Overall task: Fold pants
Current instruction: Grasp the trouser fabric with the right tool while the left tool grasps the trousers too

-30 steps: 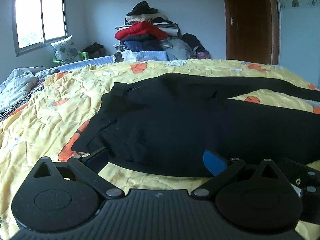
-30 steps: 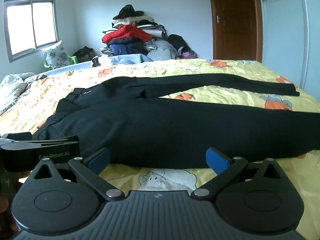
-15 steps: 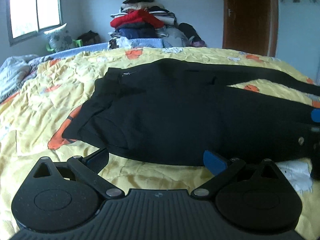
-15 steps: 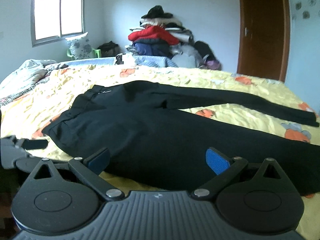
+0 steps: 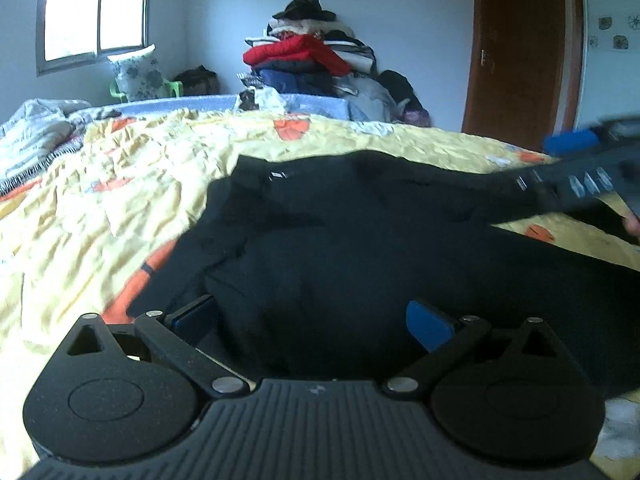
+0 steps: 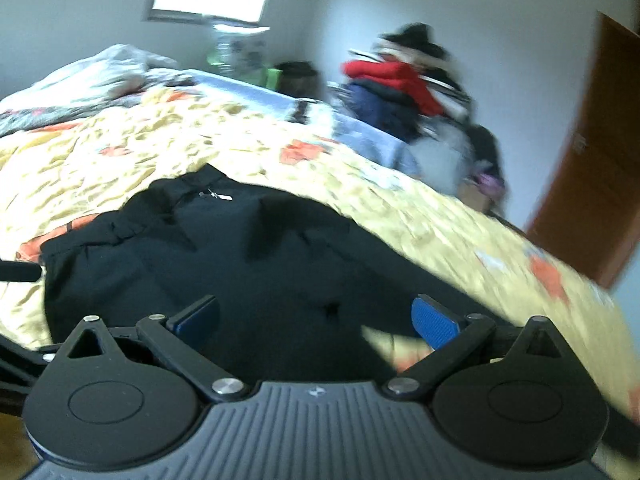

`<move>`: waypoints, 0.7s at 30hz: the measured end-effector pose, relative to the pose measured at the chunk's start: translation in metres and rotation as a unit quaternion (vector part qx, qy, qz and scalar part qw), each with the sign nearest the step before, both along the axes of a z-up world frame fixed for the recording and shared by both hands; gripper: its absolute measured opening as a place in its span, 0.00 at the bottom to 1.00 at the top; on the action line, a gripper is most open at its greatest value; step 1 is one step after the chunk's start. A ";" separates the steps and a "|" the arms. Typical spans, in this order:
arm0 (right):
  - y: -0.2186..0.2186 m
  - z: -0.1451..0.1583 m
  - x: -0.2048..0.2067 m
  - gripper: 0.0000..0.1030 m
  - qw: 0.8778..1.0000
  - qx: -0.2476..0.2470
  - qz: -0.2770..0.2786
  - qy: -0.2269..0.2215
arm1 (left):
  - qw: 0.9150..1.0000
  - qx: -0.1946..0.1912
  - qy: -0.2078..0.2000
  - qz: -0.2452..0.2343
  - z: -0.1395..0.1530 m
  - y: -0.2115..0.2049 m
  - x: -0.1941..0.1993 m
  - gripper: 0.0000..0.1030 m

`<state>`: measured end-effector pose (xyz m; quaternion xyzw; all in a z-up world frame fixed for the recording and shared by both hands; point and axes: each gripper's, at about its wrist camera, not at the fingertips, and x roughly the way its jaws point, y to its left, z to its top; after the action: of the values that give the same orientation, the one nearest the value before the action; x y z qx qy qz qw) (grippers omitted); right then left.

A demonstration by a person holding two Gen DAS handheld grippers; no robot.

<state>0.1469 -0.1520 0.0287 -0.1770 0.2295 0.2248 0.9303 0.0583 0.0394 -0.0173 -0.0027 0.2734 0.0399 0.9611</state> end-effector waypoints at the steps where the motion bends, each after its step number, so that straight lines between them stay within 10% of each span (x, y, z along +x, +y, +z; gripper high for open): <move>1: 0.001 0.002 0.016 1.00 1.000 0.005 0.017 -0.008 | 1.000 0.003 -0.004 0.000 0.000 0.001 0.003 0.98; 12: 0.023 -0.013 0.218 0.99 0.986 0.092 0.040 0.135 | 0.999 0.029 0.009 -0.042 -0.010 -0.009 0.022 0.98; 21: 0.055 -0.064 0.275 0.92 0.968 0.037 0.092 0.231 | 1.000 0.018 0.022 -0.004 -0.005 0.017 0.045 0.99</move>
<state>0.4215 -0.0969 -0.0352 -0.1065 0.4124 0.3523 0.8334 0.1030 0.0565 -0.0226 0.0169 0.2934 0.0413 0.9549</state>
